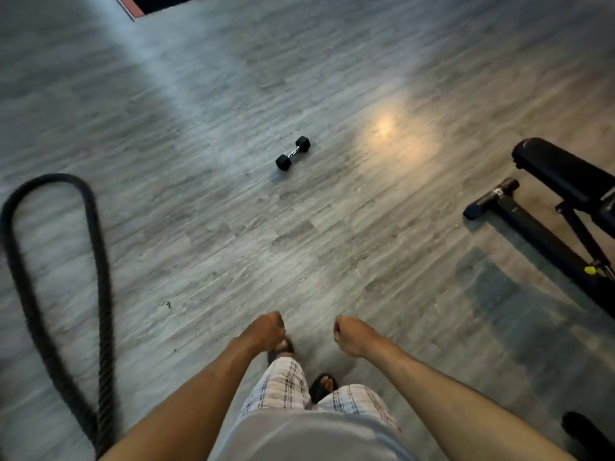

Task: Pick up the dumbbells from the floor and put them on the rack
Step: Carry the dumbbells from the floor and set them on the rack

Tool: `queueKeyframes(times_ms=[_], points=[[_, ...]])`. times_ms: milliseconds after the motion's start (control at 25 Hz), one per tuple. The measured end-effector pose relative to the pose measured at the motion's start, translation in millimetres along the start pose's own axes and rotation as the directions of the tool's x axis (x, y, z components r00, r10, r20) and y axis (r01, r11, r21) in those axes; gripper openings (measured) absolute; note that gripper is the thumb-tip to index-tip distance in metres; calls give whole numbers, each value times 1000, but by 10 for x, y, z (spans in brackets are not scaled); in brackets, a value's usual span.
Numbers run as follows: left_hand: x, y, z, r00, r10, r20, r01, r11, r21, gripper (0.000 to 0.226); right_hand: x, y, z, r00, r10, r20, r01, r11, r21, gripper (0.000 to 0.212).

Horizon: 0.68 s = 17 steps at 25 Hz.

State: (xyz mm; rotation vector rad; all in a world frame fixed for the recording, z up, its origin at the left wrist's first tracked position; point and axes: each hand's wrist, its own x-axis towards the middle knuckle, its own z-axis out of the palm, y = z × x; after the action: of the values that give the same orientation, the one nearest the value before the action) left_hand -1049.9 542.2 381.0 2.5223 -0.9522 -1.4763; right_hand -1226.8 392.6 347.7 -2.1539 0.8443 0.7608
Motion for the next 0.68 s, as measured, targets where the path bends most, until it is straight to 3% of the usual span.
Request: queueKeyframes(times_ms=[440, 680], points=[[1870, 701, -1648, 998, -26, 63, 28, 999, -25, 30, 1891, -73, -1998, 1000, 24, 1, -24, 999, -37, 20], [2883, 1151, -2917, 999, 0, 47, 1, 1000, -24, 15, 2961, -331, -3424, 999, 14, -37, -15, 999, -30, 18]])
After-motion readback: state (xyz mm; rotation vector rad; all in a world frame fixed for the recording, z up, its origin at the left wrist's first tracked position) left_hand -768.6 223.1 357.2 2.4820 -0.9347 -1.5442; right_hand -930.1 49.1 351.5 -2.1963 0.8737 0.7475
